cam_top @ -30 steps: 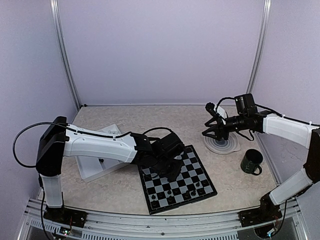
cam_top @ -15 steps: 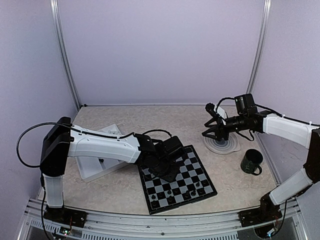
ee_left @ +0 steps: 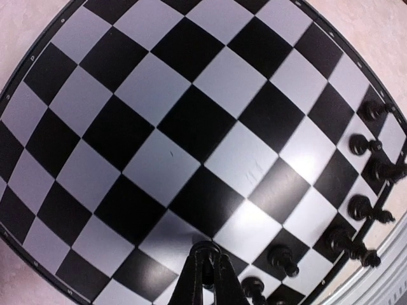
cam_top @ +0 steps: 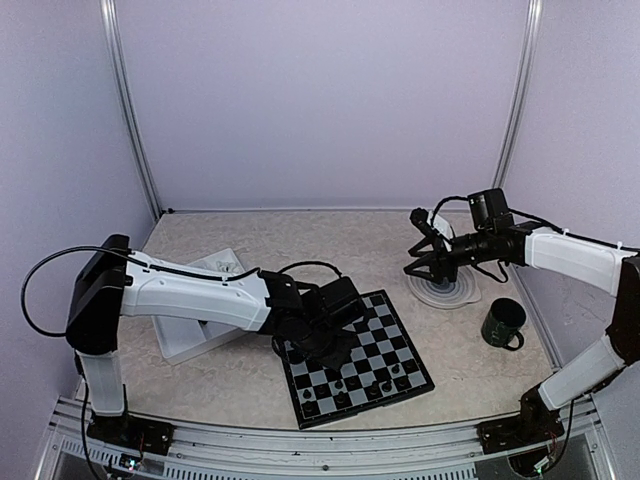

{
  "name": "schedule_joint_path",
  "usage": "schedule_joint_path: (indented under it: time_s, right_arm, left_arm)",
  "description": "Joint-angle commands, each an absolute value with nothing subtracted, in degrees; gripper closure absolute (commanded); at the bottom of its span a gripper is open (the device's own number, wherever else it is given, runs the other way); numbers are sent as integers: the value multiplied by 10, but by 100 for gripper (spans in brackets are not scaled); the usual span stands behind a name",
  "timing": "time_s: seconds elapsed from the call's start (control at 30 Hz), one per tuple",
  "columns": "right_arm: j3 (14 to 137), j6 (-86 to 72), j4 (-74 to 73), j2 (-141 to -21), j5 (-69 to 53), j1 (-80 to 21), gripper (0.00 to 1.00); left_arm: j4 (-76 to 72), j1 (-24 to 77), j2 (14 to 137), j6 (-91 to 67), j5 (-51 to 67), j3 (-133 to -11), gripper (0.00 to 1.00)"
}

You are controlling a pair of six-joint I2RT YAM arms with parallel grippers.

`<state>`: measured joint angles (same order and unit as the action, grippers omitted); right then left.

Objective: Set up the chess pieces on the board
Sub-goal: Pick up the knight from the chessboard, then place the knight at g8.

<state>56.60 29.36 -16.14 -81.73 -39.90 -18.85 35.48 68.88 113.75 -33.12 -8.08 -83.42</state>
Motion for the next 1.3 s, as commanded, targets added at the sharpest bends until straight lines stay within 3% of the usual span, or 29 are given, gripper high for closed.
schedule_joint_path:
  time_s: [0.0, 0.43, 1.27]
  right_arm:
    - [573, 300, -169, -828, -409, -191, 46]
    - [573, 304, -171, -833, -405, -190, 46]
    - [572, 308, -175, -833, -405, -190, 46]
  left_arm:
    - [357, 726, 1056, -321, -109, -804, 100]
    - [382, 806, 1028, -409, -113, -746, 100]
    - [361, 809, 1062, -418, -109, -729, 100]
